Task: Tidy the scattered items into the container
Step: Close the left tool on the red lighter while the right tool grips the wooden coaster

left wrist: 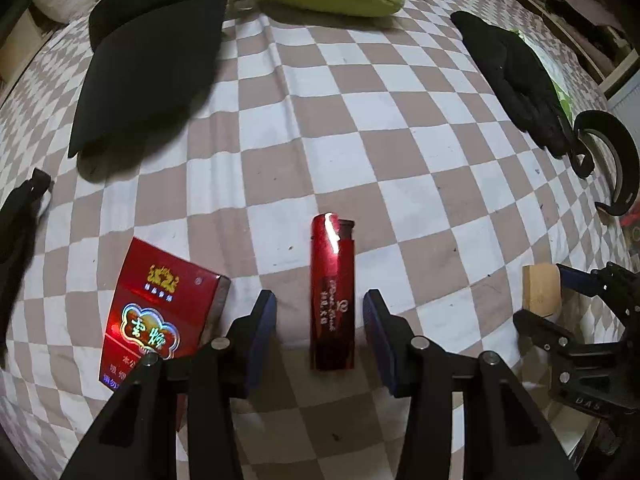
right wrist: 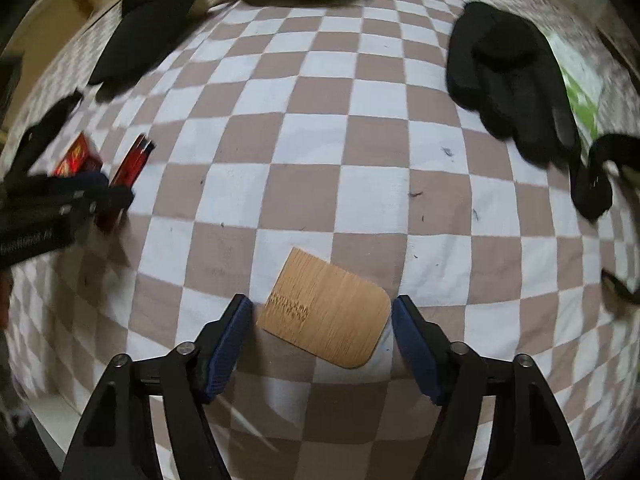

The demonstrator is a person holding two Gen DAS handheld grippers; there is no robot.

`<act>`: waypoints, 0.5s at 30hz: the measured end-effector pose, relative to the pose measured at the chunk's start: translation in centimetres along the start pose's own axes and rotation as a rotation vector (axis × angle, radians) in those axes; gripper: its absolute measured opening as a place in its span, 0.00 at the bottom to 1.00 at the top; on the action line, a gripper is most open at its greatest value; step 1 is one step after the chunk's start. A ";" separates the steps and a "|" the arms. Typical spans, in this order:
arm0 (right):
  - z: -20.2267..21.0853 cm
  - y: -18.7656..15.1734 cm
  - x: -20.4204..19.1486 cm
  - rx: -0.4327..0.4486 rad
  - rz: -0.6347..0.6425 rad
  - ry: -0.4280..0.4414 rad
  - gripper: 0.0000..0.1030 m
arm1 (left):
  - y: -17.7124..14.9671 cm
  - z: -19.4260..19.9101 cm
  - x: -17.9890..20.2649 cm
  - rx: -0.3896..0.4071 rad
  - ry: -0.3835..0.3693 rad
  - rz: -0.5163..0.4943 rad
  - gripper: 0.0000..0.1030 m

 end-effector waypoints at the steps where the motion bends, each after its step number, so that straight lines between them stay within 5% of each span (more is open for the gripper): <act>1: 0.1 -0.1 -0.1 -0.001 0.016 -0.002 0.63 | 0.0 0.0 0.1 0.000 -0.002 -0.006 0.31; 9: 0.6 -1.1 1.4 -0.051 0.035 0.021 0.63 | -0.4 0.2 1.0 -0.012 -0.008 -0.053 0.30; 15: 1.3 -2.4 2.4 -0.119 -0.115 0.220 0.63 | -0.6 0.2 1.4 -0.024 -0.050 -0.064 0.30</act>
Point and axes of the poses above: each gripper's, at about its wrist camera, not at the fingertips, and z roughly against the way its jaws point, x to its right, y to its top, the point moved 8 cm from there along -z, roughly the way its jaws point, and after that the axes turned 8 degrees about -x, right-handed, at the moved point
